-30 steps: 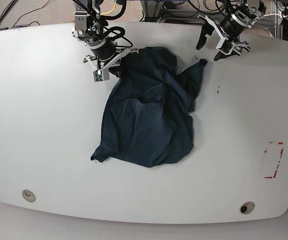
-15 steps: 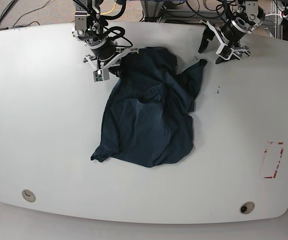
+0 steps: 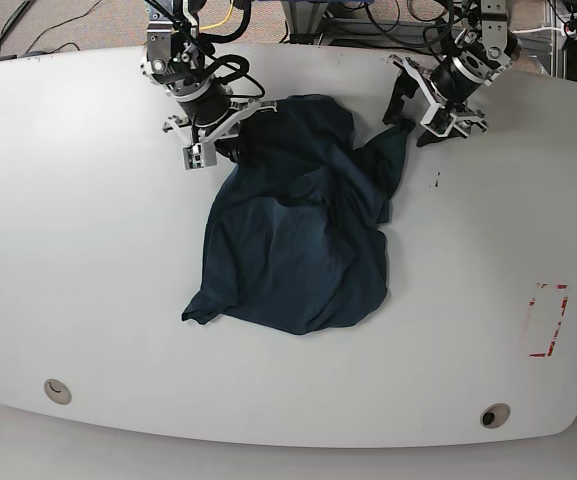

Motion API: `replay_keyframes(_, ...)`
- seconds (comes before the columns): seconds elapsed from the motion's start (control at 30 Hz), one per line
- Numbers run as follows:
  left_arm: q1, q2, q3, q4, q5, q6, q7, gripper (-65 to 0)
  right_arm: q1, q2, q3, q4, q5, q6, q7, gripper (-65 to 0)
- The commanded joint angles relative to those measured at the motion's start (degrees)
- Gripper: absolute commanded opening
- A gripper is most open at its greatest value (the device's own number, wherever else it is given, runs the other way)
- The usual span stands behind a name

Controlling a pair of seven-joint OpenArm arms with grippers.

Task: Layout the t-shirt on the table in an organized manner, then fold the t-shirt properly
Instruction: 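Close both grippers on the t-shirt's edges nearest each gripper, then lift the t-shirt with both grippers and pull it apart, spreading it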

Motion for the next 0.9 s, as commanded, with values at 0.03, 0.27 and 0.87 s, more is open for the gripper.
replay_keyframes(0.03, -0.76, -0.22, 0.35, -1.91, 3.24, -0.15, 1.96, -27.8, 0.41, -0.11, -0.01, 2.14, 0.41, 0.35, -0.84, -65.0)
replay_keyframes(0.27, -3.48, -0.22, 0.79, -5.08, 4.03, -0.15, 1.96, -38.8, 0.49, -0.03, -0.01, 3.98, 0.58, 0.53, -1.89, -65.0)
replay_keyframes(0.87, -8.85, -0.66, 1.76, -6.31, 4.12, 0.02, 4.33, -65.0, 0.23, 0.15, -0.1, 8.64, 0.49, 0.62, -2.07, -65.0)
